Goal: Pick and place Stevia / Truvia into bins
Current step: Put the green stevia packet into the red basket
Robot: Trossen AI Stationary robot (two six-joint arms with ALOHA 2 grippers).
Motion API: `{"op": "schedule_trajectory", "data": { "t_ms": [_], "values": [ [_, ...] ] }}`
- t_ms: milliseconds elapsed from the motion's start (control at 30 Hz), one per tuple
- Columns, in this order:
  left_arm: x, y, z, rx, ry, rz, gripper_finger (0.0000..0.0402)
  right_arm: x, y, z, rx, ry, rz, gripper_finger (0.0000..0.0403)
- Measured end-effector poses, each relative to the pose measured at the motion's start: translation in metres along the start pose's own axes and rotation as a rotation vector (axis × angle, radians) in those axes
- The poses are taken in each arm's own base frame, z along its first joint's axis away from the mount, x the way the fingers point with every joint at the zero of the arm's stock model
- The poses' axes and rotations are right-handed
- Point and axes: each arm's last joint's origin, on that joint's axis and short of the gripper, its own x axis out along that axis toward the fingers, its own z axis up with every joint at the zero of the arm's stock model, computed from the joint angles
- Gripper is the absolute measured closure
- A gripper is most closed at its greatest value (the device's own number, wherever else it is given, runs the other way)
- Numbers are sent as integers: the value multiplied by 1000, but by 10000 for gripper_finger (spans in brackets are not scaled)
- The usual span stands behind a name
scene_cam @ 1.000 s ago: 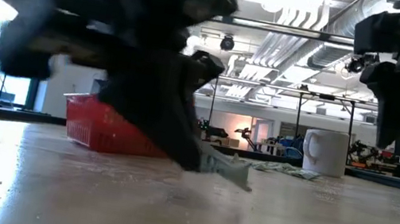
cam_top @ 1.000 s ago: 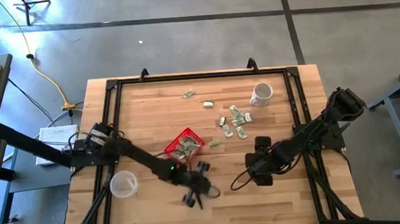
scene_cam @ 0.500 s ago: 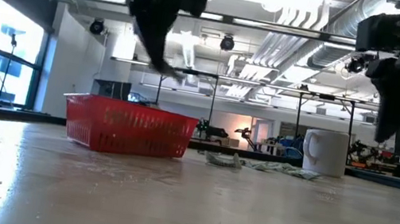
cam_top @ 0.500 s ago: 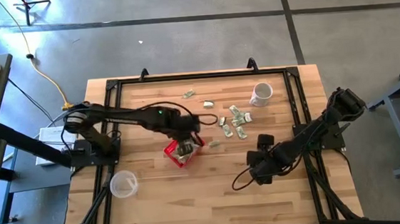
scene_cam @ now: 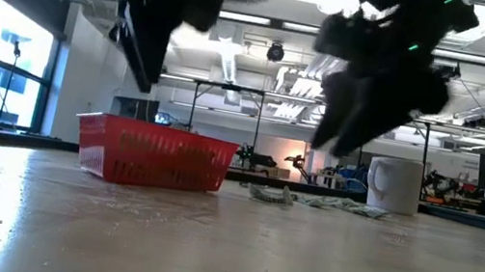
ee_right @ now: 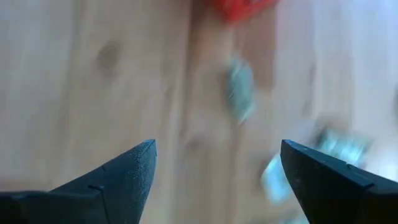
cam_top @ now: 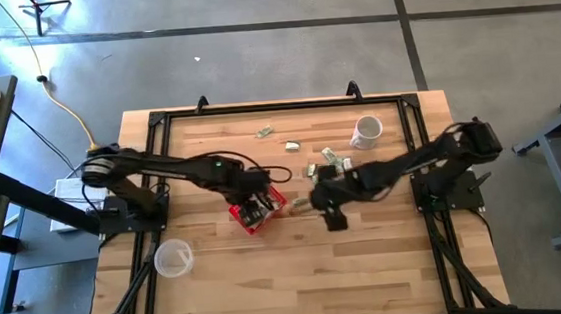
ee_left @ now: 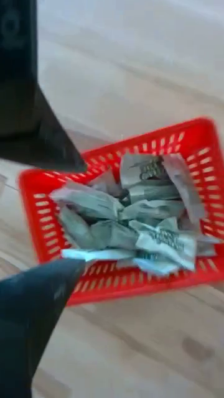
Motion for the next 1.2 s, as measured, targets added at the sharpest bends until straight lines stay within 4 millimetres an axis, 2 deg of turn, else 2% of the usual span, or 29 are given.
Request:
{"op": "schedule_trajectory", "data": {
  "t_ms": [167, 267, 367, 467, 567, 667, 800, 867, 900, 1067, 1133, 1200],
  "values": [
    [-37, 4, -10, -6, -145, 10, 66, 29, -32, 12, -25, -88, 40, 70],
    [-59, 14, -19, -32, -226, 69, 58, 49, -44, 11, -1, -39, 71, 71],
    [-73, 23, -28, -13, -302, 124, 72, 69, -48, 11, 26, 3, 112, 71],
    [-75, 30, -37, 15, -315, 146, 91, 87, -43, 15, 31, 31, 154, 75],
    [-62, 35, -48, 39, -246, 193, 106, 94, -41, 19, 74, 96, 144, 101],
    [-48, 44, -53, 35, -207, 291, 128, 91, -42, 18, 106, 171, 141, 163],
    [-30, 69, -47, 7, -159, 299, 182, 75, -43, 18, 107, 245, 164, 295],
    [-25, 85, -43, -13, -136, 301, 210, 64, -46, 24, 113, 270, 193, 364],
    [-24, 92, -42, -17, -124, 316, 221, 56, -48, 31, 118, 259, 202, 383],
    [-30, 134, -34, -53, -139, 527, 259, 12, -66, 84, 134, 57, 178, 377],
    [-33, 147, -34, -71, -131, 556, 264, 7, -68, 91, 118, 49, 176, 391],
    [-36, 158, -36, -111, -125, 542, 265, 6, -68, 88, 129, 88, 180, 399]
  ]
}}
